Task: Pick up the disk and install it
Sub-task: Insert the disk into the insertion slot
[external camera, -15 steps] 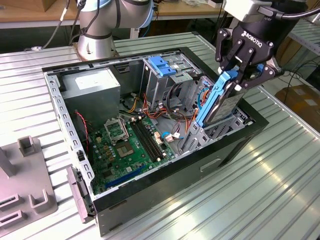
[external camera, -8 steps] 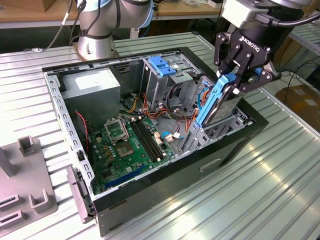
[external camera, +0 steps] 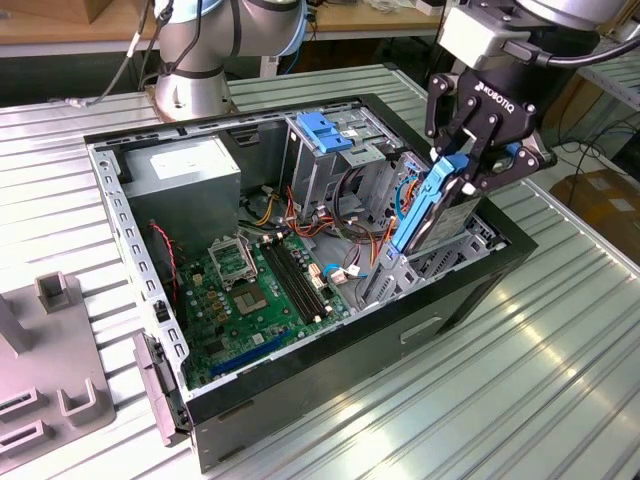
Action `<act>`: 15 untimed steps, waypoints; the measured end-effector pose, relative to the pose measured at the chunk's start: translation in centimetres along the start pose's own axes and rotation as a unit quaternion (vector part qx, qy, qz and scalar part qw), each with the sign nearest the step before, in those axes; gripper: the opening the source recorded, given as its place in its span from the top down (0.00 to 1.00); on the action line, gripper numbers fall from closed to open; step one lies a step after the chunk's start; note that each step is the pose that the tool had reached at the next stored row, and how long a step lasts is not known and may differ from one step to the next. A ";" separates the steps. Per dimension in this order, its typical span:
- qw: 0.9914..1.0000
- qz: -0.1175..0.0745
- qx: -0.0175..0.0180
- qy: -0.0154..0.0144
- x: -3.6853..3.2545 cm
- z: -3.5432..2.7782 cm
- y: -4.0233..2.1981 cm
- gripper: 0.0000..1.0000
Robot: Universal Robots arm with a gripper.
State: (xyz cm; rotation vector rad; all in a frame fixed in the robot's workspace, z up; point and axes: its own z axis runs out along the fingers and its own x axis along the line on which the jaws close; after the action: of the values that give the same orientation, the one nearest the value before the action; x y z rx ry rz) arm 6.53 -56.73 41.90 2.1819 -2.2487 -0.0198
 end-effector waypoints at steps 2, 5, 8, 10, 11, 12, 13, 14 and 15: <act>1.000 0.000 0.000 0.000 0.01 0.17 -0.01 0.63; 1.000 0.000 0.000 0.000 0.03 0.48 -0.03 0.63; 1.000 0.000 0.000 0.000 0.05 0.79 -0.05 0.63; 1.000 0.000 0.000 0.000 0.06 1.02 -0.07 0.63; 1.000 0.000 0.000 0.001 0.07 1.16 -0.08 0.63; 1.000 0.000 0.000 0.001 0.08 1.28 -0.09 0.63; 1.000 0.000 0.000 0.001 0.08 1.38 -0.10 0.63; 1.000 0.000 0.000 0.001 0.09 1.48 -0.11 0.63; 1.000 0.000 0.000 0.001 0.09 1.56 -0.11 0.63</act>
State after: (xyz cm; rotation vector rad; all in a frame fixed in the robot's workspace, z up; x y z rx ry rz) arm 6.62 -56.82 40.34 2.1811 -2.2481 -0.0183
